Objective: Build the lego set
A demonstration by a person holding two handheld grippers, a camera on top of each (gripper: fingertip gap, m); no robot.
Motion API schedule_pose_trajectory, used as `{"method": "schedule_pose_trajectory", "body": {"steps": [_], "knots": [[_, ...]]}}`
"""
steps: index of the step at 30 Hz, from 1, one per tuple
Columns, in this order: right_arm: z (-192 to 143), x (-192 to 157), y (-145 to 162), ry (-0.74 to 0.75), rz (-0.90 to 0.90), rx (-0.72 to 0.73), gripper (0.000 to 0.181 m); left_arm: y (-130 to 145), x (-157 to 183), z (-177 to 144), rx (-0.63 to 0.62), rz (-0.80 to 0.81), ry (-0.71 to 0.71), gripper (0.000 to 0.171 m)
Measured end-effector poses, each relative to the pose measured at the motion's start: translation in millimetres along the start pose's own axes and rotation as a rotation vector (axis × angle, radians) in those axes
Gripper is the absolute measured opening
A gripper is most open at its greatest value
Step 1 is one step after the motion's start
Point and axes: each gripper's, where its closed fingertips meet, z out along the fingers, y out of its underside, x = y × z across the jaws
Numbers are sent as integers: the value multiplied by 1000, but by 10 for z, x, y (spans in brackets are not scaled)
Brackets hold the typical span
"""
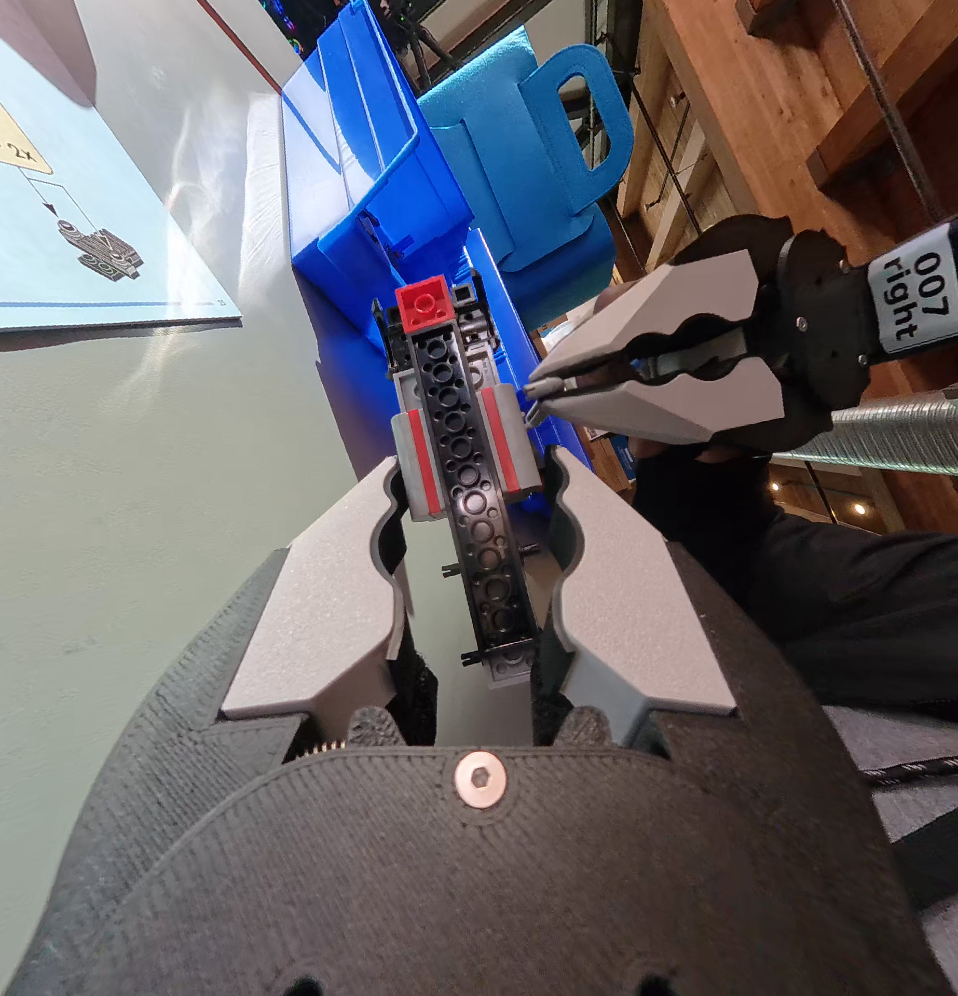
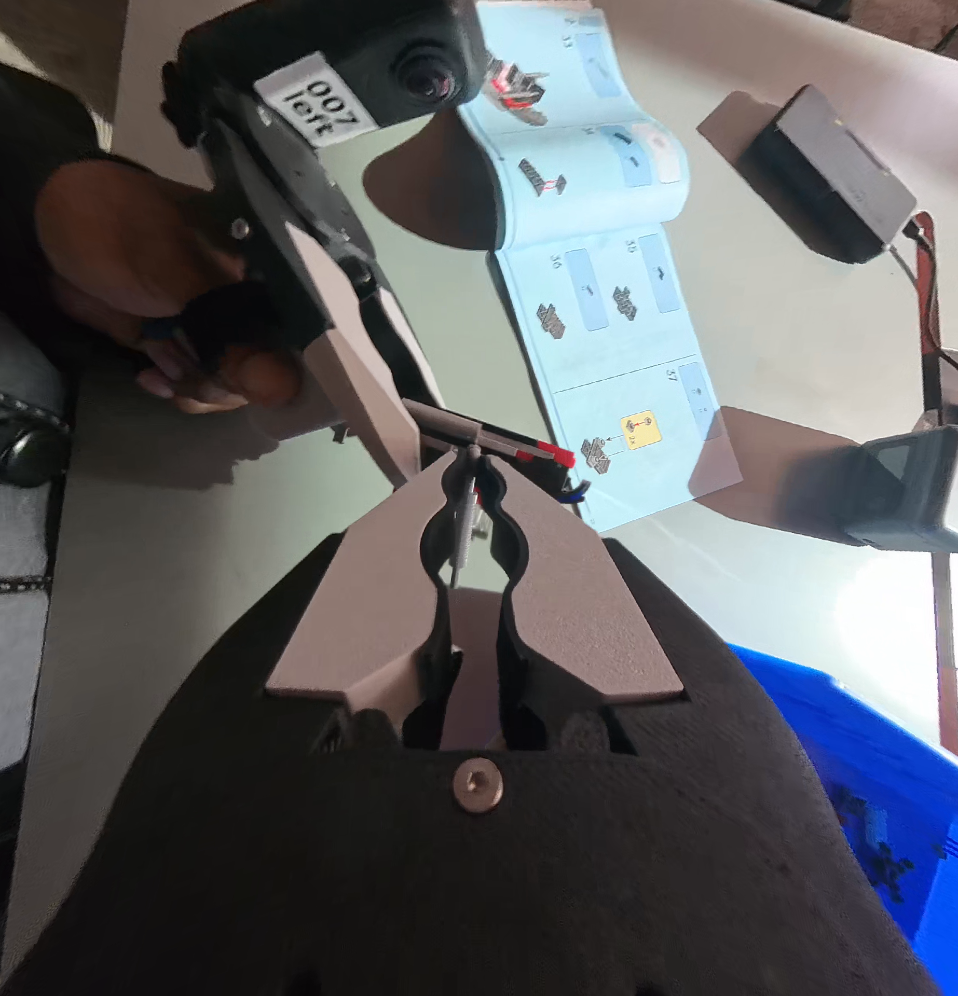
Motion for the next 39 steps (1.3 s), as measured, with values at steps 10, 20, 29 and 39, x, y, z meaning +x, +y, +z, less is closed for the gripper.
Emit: {"method": "schedule_pose_trajectory", "body": {"steps": [10,20,29,39], "knots": [[19,-95,99,-75,-82,-144,5,33,-28,6,-22,82,-56,51],[57,-110,133,-78,-123,-216,5,70,-71,20,-51,154,-115,51],[38,-107,161,-69,-162,-257,5,84,-61,24,-59,160,-110,51],[50,-122,201,-70,-214,-284,5,102,-70,35,-71,169,-120,51]]}}
